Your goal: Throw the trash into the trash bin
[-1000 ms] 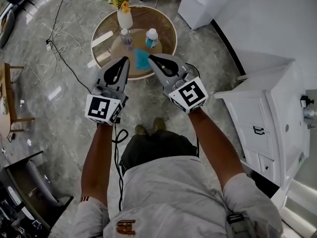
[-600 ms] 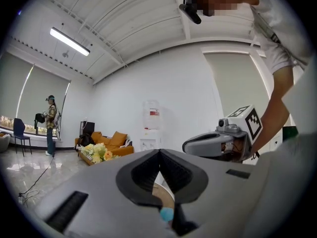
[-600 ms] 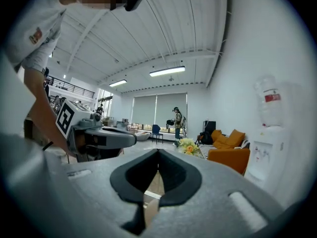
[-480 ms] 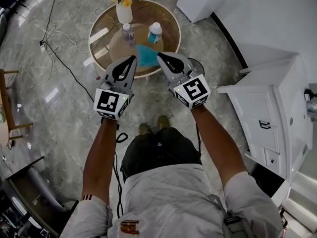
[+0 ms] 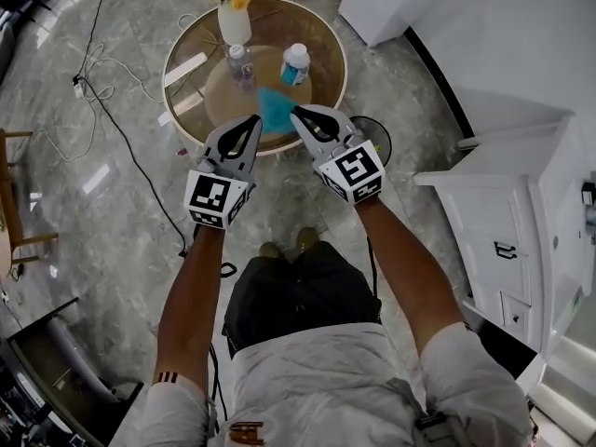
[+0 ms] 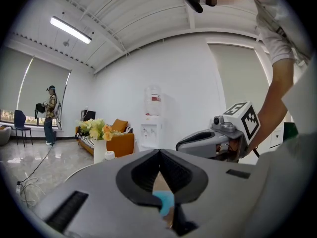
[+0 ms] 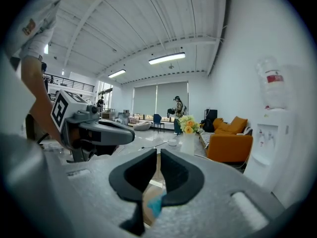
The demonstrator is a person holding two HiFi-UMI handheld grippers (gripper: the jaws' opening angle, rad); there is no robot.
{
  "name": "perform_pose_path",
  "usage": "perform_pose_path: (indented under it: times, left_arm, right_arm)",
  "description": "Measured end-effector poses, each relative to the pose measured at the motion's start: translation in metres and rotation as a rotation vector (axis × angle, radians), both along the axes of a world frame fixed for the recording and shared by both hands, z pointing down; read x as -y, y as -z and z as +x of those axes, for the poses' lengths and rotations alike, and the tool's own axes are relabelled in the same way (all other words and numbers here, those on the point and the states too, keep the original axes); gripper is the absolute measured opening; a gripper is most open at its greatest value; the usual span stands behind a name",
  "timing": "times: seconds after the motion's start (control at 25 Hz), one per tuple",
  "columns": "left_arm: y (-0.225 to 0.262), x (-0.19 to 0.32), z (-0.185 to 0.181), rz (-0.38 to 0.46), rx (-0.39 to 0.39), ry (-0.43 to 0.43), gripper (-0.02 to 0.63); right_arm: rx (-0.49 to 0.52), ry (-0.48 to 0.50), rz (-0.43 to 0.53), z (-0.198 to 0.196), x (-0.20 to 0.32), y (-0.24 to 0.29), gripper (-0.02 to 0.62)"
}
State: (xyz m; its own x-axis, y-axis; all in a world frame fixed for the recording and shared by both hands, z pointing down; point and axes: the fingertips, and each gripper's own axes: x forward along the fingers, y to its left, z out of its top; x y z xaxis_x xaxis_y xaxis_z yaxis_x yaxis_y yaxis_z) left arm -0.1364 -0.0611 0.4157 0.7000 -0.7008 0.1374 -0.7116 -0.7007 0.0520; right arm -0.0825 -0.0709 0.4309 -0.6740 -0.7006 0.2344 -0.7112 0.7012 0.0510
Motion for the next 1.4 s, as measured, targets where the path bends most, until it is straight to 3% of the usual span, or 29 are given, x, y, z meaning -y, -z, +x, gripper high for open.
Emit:
perform_pose_path:
  times: [0.32,0.84,1.4]
  left_arm:
    - [-0.040,0.019,0.006,-0.037,0.003,0.022,-0.002]
    - [-0.099,0.036,0.008,-0.074,0.081,0.013,-0.002]
    - [-0.136,0.047,0.009,-0.095,0.117,0.011,-0.002]
  right_arm:
    - [-0.023,0.047,-0.051,-0.005,0.018,-0.047,0.069]
    - [-0.172,0.073,-0.195,-0.004,0.050,-0.143,0.198]
    - [-0.361,0.095,-0.357,0.003,0.061,-0.228,0.230]
